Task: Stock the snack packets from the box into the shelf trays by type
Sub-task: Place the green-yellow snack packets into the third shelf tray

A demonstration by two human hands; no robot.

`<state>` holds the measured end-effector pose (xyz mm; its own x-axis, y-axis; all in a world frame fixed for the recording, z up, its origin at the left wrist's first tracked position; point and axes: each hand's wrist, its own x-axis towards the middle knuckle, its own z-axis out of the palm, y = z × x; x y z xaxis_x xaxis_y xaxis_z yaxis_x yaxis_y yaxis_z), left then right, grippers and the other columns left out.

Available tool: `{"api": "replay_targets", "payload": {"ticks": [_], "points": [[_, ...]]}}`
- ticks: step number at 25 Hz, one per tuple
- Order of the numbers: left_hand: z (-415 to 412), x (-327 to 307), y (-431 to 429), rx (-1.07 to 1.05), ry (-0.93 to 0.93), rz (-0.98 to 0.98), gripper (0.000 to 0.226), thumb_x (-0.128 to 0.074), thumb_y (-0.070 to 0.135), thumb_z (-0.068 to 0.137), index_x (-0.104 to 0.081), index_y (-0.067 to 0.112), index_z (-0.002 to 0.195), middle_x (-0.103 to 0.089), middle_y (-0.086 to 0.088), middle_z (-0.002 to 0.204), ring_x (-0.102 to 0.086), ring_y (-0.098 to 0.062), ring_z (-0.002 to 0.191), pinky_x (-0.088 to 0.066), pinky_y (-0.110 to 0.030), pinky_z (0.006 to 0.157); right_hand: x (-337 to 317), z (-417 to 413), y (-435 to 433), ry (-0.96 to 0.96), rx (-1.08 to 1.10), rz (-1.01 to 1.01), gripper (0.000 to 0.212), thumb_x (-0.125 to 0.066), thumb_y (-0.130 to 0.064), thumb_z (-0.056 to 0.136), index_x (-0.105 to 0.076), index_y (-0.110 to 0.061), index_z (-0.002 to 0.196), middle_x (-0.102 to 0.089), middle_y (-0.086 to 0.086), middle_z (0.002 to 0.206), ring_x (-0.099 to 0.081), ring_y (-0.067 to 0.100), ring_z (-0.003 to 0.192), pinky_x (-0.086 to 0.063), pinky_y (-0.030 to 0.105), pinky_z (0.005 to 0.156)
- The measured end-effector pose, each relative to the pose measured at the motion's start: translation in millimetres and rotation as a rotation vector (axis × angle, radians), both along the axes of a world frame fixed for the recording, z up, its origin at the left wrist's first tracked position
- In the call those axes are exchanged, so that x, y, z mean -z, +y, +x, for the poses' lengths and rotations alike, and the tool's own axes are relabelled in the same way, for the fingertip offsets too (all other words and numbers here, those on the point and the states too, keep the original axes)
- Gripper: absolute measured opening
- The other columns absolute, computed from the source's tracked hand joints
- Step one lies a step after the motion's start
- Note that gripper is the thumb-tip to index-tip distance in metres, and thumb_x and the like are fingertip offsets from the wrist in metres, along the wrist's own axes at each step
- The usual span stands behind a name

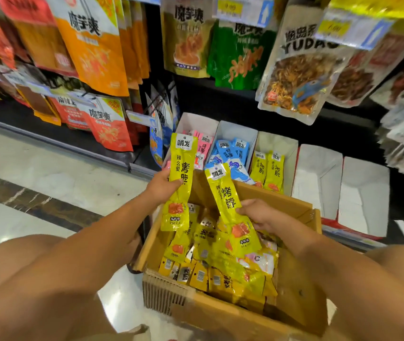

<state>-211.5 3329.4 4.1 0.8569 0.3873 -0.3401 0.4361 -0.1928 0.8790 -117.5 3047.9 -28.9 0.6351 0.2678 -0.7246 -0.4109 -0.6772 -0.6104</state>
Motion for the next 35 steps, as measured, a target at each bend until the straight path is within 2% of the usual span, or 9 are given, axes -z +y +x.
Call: {"api": "replay_targets", "payload": {"ticks": [5, 8, 11, 16, 19, 22, 28, 32, 35], "points": [[41, -55, -10, 0.036, -0.067, -0.016, 0.008, -0.064, 0.027, 0.101, -0.069, 0.029, 0.106, -0.076, -0.014, 0.099, -0.066, -0.023, 0.076, -0.055, -0.032, 0.068, -90, 43, -14, -0.216, 0.04, 0.189, 0.011, -0.057, -0.012, 0.1, -0.066, -0.019, 0.101, -0.061, -0.007, 0.053, -0.049, 0.006, 0.038, -0.035, 0.015, 0.037], [71, -78, -30, 0.079, -0.106, -0.051, 0.011, -0.065, 0.023, 0.1, -0.071, 0.028, 0.109, -0.076, -0.011, 0.096, -0.074, -0.023, 0.085, -0.062, -0.041, 0.082, -108, 69, -28, -0.321, 0.026, 0.232, 0.012, -0.059, -0.016, 0.098, -0.068, -0.016, 0.107, -0.062, -0.001, 0.067, -0.051, 0.011, 0.049, -0.039, 0.02, 0.047], [99, -86, -64, 0.12, -0.145, -0.06, 0.012, -0.06, 0.012, 0.102, -0.067, 0.016, 0.111, -0.073, -0.001, 0.091, -0.067, -0.001, 0.064, -0.052, -0.015, 0.055, -112, 80, -38, -0.36, 0.126, 0.367, 0.018, -0.057, -0.01, 0.099, -0.068, -0.012, 0.115, -0.074, 0.005, 0.099, -0.069, 0.006, 0.072, -0.051, 0.016, 0.058], [132, -59, -105, 0.184, -0.117, -0.15, 0.022, -0.059, 0.019, 0.103, -0.065, 0.019, 0.123, -0.074, -0.001, 0.116, -0.071, -0.021, 0.101, -0.055, -0.026, 0.078, -94, 98, -28, -0.381, 0.223, 0.42, 0.017, -0.064, -0.02, 0.096, -0.072, -0.017, 0.111, -0.076, 0.004, 0.107, -0.071, 0.024, 0.101, -0.053, 0.043, 0.094], [141, -51, -116, 0.208, -0.081, -0.226, 0.019, -0.053, 0.019, 0.106, -0.067, 0.023, 0.118, -0.076, 0.0, 0.113, -0.075, -0.01, 0.089, -0.058, -0.022, 0.071, -75, 111, -17, -0.408, 0.179, 0.37, 0.054, -0.072, -0.049, 0.077, -0.067, -0.019, 0.122, -0.073, 0.003, 0.117, -0.068, 0.021, 0.111, -0.051, 0.048, 0.102], [131, -70, -123, 0.29, -0.102, -0.195, 0.013, -0.049, 0.026, 0.108, -0.056, 0.034, 0.101, -0.064, 0.019, 0.09, -0.062, 0.002, 0.069, -0.048, -0.013, 0.052, -55, 120, -14, -0.423, 0.187, 0.337, 0.063, -0.069, -0.052, 0.071, -0.067, -0.018, 0.123, -0.07, 0.001, 0.122, -0.065, 0.017, 0.115, -0.05, 0.047, 0.104], [155, -37, -105, 0.17, -0.052, -0.256, 0.019, -0.067, 0.024, 0.099, -0.065, 0.026, 0.118, -0.076, 0.003, 0.112, -0.072, -0.007, 0.09, -0.052, -0.018, 0.066, -44, 120, -4, -0.342, 0.271, 0.352, 0.078, -0.07, -0.058, 0.06, -0.066, -0.021, 0.128, -0.07, -0.001, 0.121, -0.07, 0.019, 0.104, -0.059, 0.051, 0.085], [167, -37, -108, 0.159, -0.017, -0.311, 0.018, -0.067, 0.023, 0.099, -0.066, 0.026, 0.117, -0.076, 0.007, 0.11, -0.073, -0.011, 0.097, -0.056, -0.027, 0.074, -35, 123, -8, -0.273, 0.35, 0.365, 0.084, -0.075, -0.062, 0.055, -0.065, -0.017, 0.126, -0.07, 0.002, 0.12, -0.069, 0.022, 0.107, -0.056, 0.054, 0.093], [175, -32, -113, 0.125, 0.02, -0.331, 0.018, -0.069, 0.021, 0.098, -0.068, 0.023, 0.116, -0.078, 0.001, 0.11, -0.074, -0.02, 0.1, -0.059, -0.043, 0.09, -43, 120, -11, -0.142, 0.392, 0.339, 0.067, -0.08, -0.049, 0.069, -0.065, -0.012, 0.124, -0.072, 0.008, 0.115, -0.072, 0.021, 0.095, -0.061, 0.046, 0.083]]}}
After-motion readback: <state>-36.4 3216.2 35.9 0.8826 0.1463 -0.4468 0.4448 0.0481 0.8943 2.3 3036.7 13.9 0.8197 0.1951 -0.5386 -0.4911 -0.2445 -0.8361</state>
